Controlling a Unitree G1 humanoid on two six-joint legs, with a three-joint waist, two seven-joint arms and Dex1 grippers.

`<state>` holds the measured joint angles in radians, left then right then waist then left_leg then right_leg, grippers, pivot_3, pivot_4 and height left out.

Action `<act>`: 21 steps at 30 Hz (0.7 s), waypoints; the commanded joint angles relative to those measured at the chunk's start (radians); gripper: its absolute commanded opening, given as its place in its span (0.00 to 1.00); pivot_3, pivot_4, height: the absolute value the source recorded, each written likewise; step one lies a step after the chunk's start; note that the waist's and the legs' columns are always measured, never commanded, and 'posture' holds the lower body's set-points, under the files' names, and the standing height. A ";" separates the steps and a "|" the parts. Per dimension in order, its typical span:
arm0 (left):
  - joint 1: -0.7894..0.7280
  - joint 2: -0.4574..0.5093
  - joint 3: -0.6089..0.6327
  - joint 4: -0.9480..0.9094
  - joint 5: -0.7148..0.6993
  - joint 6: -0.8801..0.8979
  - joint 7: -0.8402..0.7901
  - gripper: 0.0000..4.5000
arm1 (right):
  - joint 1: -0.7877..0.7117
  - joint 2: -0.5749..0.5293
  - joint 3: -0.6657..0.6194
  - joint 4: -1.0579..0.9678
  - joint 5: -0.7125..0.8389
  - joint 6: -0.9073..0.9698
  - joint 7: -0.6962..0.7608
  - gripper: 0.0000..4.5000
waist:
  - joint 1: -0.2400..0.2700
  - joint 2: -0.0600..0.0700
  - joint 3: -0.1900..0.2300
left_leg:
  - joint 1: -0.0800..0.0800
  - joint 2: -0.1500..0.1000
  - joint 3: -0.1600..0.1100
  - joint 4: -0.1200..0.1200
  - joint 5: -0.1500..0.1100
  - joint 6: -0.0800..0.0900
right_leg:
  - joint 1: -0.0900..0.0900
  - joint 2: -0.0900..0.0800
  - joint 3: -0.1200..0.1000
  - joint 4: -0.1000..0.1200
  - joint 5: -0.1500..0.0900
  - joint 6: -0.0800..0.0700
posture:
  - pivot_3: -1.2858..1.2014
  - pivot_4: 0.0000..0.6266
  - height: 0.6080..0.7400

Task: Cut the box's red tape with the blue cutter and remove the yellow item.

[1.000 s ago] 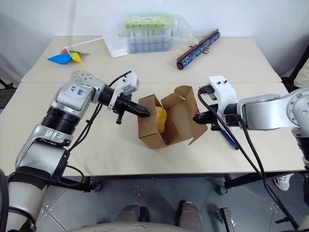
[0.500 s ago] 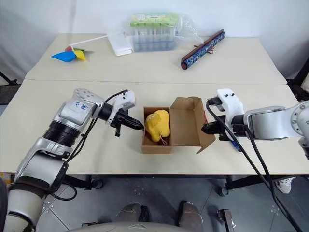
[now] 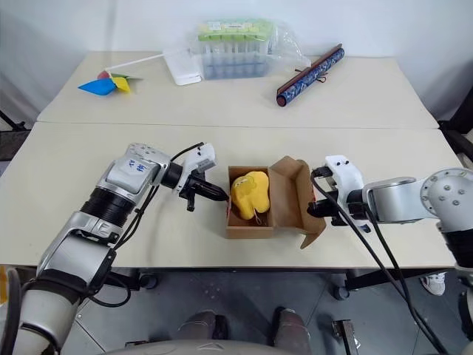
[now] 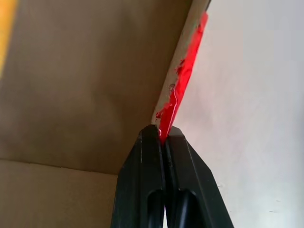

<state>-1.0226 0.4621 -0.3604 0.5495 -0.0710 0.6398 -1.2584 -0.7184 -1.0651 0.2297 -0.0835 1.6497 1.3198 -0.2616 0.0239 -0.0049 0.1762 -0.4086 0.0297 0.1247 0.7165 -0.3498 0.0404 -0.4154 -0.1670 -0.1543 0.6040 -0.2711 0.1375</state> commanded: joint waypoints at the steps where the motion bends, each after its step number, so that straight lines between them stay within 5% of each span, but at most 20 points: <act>1: -0.023 -0.016 0.001 0.012 0.009 -0.033 -0.008 0.00 | 0.015 0.007 -0.019 -0.069 -0.210 -0.020 0.125 0.00 | 0.000 0.000 0.000 | 0.000 0.000 0.001 0.000 0.000 0.000 | 0.000 0.000 0.000 0.000 0.000 0.000 | 0.52 0.24 1.00; 3: -0.021 -0.021 -0.002 0.022 0.012 -0.043 -0.014 0.00 | 0.023 0.025 -0.034 -0.073 -0.280 -0.031 0.174 0.00 | 0.000 0.000 0.000 | 0.000 0.000 0.001 0.000 0.000 0.000 | 0.000 0.000 0.000 0.000 0.000 0.000 | 0.52 0.24 1.00; 6: -0.020 -0.027 0.001 0.024 0.013 -0.045 -0.019 0.00 | 0.022 0.034 -0.058 -0.097 -0.350 -0.012 0.254 0.15 | 0.000 0.000 0.000 | 0.000 0.000 0.001 0.001 0.000 0.000 | 0.001 0.000 0.000 0.000 0.000 0.000 | 0.52 0.24 1.00; 13: -0.023 -0.033 0.015 0.031 0.004 -0.029 -0.033 0.00 | -0.008 0.038 -0.116 -0.165 -0.442 0.049 0.372 0.65 | 0.000 0.000 0.000 | 0.000 0.000 0.001 0.000 0.000 -0.001 | 0.000 0.000 -0.001 0.000 0.000 0.000 | 0.52 0.24 1.00; 17: -0.038 -0.041 0.036 0.051 -0.014 0.011 -0.033 0.19 | -0.040 0.033 -0.155 -0.183 -0.484 0.092 0.420 0.96 | 0.000 0.000 0.000 | 0.000 0.000 0.001 0.000 0.000 -0.001 | 0.000 0.000 -0.001 0.000 0.000 0.000 | 0.52 0.24 1.00; 21: -0.041 -0.035 0.036 0.049 -0.016 0.017 -0.038 0.46 | -0.057 0.015 -0.166 -0.209 -0.532 0.132 0.469 1.00 | 0.000 0.000 0.000 | 0.000 0.000 0.001 0.000 0.000 -0.001 | 0.000 0.000 -0.001 0.000 0.000 0.000 | 0.52 0.24 1.00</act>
<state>-1.0400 0.4255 -0.3512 0.6067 -0.0728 0.6553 -1.2842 -0.7571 -1.0227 0.0973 -0.2529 1.1396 1.4345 0.1794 0.0236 -0.0049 0.1762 -0.4087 0.0294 0.1261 0.7164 -0.3494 0.0394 -0.4150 -0.1670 -0.1559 0.6045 -0.2711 0.1375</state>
